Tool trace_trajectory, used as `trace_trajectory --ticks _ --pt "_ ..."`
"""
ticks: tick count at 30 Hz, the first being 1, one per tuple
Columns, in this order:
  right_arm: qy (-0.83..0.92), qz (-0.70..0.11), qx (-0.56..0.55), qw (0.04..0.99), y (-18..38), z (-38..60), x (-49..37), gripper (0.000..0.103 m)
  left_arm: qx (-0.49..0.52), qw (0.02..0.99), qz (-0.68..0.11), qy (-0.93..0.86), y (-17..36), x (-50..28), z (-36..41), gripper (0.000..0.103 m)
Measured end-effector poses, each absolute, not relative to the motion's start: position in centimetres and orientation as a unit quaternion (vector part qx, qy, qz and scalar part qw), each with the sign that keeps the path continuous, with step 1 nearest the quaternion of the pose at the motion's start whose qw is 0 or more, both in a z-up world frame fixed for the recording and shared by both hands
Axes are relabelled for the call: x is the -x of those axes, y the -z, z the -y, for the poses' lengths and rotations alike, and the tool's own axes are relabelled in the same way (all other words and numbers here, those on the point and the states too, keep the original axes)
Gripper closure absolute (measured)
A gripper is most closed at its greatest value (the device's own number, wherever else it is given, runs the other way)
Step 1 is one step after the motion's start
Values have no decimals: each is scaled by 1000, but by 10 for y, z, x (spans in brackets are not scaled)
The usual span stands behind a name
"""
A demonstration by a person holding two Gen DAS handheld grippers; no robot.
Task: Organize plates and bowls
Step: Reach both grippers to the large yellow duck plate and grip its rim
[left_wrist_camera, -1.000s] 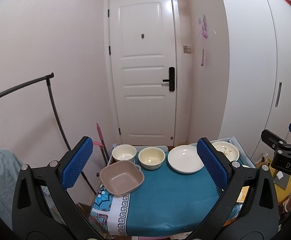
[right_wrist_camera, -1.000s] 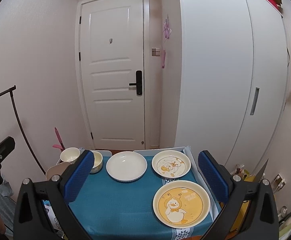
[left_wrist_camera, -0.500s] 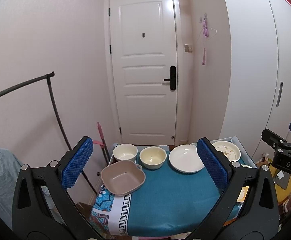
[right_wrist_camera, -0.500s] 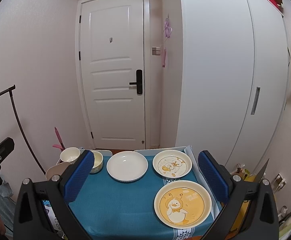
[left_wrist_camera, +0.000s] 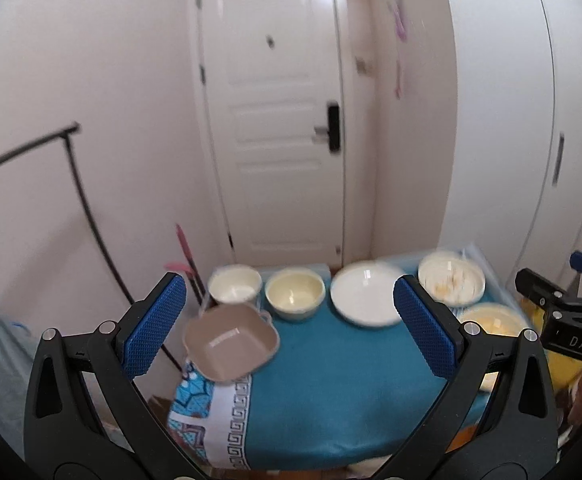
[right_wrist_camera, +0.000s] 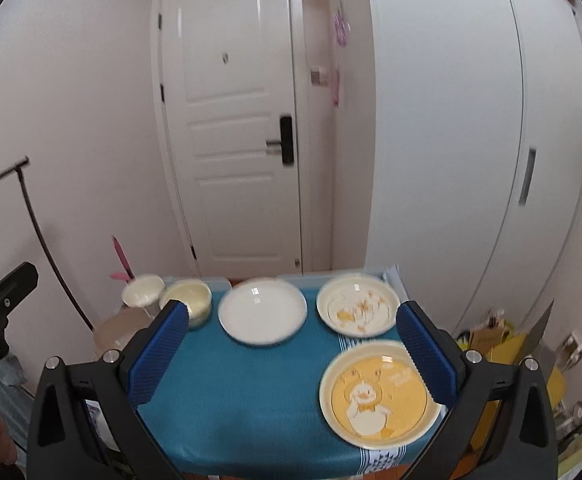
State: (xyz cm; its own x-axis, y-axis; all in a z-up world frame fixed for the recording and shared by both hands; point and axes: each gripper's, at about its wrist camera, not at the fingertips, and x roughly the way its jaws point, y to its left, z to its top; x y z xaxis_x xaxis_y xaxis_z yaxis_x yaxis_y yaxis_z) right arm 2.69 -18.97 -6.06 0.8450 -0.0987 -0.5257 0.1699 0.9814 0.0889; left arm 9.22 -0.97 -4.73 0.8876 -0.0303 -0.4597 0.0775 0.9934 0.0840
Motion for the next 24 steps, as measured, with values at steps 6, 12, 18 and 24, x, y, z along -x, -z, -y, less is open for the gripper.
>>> trace_trajectory --ticks 6,12,18,24 --pt "94 -330 -88 935 113 222 -49 0 -79 942 -311 93 90 -145 50 0" --pt "128 -392 -107 905 152 278 -55 0 -107 901 -386 169 134 -187 100 0" --pt "134 -450 -161 868 192 335 -53 0 -125 849 -463 223 196 -211 162 0" --pt "93 -488 -201 845 237 383 -56 7 -102 812 -521 243 246 -226 207 1"
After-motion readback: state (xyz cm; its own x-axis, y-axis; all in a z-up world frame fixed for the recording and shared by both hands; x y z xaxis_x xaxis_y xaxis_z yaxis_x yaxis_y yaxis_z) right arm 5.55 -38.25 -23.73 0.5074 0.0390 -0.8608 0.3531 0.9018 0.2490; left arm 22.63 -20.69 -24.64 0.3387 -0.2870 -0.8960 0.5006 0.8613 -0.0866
